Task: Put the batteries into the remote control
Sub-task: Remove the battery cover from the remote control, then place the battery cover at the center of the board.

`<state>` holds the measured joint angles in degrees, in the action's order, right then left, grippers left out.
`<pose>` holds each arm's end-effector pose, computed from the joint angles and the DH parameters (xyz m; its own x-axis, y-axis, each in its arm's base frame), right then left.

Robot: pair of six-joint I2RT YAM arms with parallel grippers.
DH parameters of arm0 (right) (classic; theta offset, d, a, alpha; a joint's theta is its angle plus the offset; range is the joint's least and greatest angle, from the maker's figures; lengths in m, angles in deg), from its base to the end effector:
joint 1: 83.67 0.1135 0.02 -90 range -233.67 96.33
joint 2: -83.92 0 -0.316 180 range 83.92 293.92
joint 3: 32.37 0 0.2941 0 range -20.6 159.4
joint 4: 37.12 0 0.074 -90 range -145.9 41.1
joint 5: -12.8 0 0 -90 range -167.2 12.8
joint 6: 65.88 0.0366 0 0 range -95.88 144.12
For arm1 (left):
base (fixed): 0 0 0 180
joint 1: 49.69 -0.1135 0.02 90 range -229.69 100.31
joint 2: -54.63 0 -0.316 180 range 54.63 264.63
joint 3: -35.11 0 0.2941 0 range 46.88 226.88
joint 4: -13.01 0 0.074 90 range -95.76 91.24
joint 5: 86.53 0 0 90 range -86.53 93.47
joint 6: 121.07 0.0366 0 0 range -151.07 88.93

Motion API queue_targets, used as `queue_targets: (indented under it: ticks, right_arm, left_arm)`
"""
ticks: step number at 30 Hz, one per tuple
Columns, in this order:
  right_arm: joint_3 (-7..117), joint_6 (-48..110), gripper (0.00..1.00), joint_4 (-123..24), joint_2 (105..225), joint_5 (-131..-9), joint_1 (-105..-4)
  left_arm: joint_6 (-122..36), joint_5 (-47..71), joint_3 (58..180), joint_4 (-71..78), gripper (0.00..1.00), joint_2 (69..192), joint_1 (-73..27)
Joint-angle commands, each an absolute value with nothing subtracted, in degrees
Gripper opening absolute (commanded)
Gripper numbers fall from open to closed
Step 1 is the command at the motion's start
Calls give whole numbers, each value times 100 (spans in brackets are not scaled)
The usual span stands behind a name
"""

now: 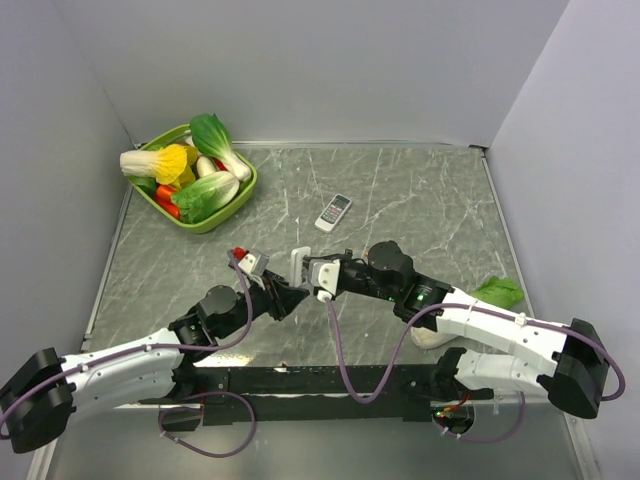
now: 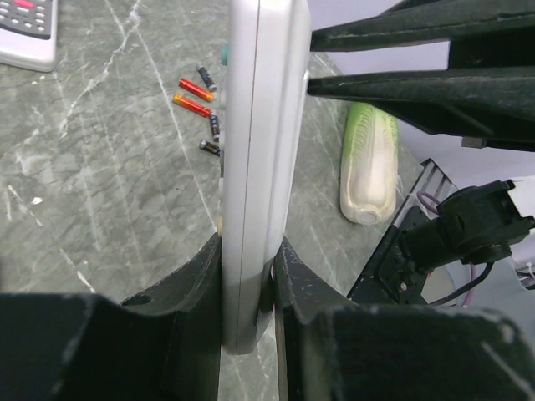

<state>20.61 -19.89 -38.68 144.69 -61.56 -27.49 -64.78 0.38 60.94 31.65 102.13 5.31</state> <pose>0.1392 0.2255 0.3317 0.5937 -0.3159 -0.7401 -0.7447 0.1328 -0.6541 0.1107 -0.1547 0.2320 -0.4620 -0.3063 -0.8323 0.6379 0.5372 -0.5518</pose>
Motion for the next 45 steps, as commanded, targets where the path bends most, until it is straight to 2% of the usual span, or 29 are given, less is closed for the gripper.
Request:
queue_targets:
  ticks: [1, 11, 25, 32, 38, 45]
  right_arm:
    - [2071, -1772, 15, -4679, 14650, -5549, -2689]
    - [1975, -1570, 13, -4547, 14817, -5250, -2812]
    - [1843, -569, 14, -3107, 15599, -5083, -3682]
    - [1860, 91, 15, -3219, 15783, -4951, -3841]
    - [1869, 469, 15, -3360, 16003, -5013, -3928]
    - [1878, 908, 14, -3580, 16258, -5215, -4086]
  left_arm:
    - [-6596, -66, 6270, 4263, 1, 10156, 208]
    - [-6772, -119, 6200, 4351, 1, 10428, -39]
    - [-7097, 303, 6235, 4044, 1, 11114, -47]
    - [-7246, -127, 6778, 2886, 1, 11474, -47]
    - [-7387, -40, 7297, 2330, 1, 12360, -56]
    - [-7528, -232, 7737, 1654, 1, 12801, -74]
